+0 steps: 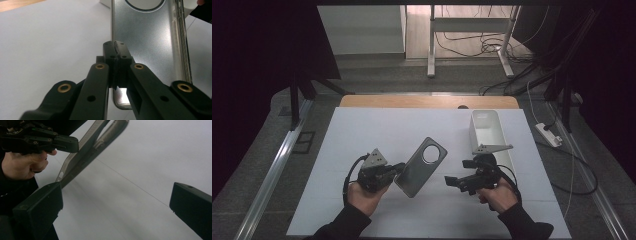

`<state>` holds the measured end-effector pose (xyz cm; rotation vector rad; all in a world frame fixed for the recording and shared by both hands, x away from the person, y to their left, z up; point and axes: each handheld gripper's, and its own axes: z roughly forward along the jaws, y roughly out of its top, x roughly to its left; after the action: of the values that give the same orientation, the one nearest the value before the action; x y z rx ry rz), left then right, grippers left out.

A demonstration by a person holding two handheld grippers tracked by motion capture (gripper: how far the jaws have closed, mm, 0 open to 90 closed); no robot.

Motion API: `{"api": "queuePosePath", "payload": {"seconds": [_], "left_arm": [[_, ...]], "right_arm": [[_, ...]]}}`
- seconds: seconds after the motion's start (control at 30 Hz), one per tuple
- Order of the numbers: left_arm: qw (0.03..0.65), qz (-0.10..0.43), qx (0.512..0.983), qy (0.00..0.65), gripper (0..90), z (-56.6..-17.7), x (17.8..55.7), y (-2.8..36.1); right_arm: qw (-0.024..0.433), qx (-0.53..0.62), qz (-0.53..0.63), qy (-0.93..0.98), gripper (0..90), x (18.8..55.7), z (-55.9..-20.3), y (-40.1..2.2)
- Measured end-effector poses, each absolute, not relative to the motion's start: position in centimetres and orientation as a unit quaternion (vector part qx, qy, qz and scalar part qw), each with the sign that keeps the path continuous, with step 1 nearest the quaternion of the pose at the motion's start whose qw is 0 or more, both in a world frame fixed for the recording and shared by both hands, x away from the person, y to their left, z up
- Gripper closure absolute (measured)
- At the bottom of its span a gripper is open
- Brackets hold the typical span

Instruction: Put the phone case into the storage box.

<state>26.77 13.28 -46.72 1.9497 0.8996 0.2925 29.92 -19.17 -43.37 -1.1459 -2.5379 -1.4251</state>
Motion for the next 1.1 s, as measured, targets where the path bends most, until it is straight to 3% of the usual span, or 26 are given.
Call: {"api": "queuePosePath", "payload": {"seconds": [0.63, 1.1], "left_arm": [[0.469, 0.119, 0.797, 0.361, 88.9, -46.8, 27.1, 12.0], [0.467, 0.127, 0.8, 0.356, 88.9, -46.8, 26.9, 11.5]], "right_arm": [[0.046, -0.356, -0.453, -0.816, 0.0, 30.5, -43.8, -16.1], [0.037, -0.352, -0.432, -0.829, 0.0, 30.4, -44.2, -14.3]]}}
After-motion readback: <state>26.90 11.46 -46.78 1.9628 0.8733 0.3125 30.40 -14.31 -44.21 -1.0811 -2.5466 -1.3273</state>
